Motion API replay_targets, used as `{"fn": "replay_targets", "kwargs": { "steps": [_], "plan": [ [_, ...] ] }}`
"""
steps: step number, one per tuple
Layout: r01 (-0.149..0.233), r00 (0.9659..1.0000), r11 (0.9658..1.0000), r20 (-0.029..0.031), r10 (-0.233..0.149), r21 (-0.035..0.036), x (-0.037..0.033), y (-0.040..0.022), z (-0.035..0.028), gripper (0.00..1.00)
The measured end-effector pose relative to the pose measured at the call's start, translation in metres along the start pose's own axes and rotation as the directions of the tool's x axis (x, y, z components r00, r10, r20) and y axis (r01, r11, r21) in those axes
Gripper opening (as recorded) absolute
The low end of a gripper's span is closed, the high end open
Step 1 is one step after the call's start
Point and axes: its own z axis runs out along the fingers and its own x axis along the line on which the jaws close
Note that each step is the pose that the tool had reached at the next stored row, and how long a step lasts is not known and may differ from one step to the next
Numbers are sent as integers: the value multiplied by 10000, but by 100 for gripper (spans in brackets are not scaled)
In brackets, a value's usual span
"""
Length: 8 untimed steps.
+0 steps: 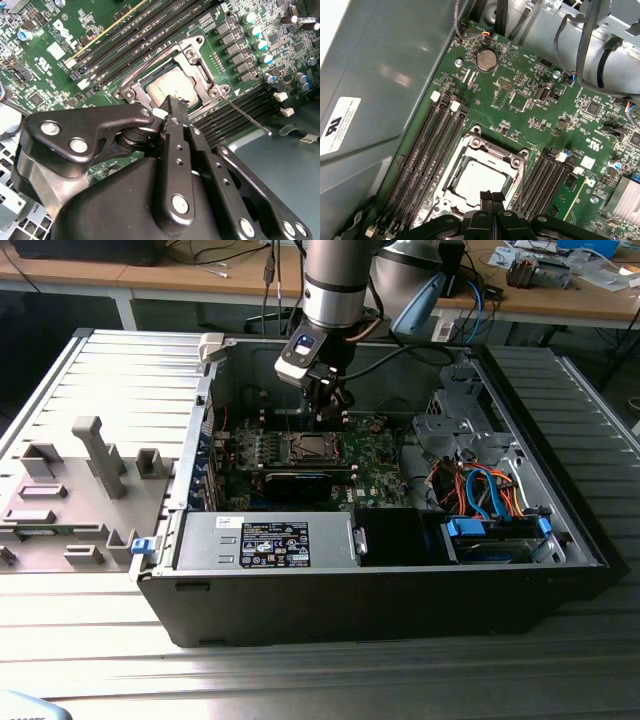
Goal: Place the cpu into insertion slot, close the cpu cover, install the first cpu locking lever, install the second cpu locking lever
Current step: 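Install the first cpu locking lever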
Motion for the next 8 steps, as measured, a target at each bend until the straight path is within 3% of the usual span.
{"fn": "replay_targets", "kwargs": {
  "steps": [8],
  "plan": [
    [72, 10000, 10000, 4, -72, -3, 0, 0, 0, 11]
  ]
}}
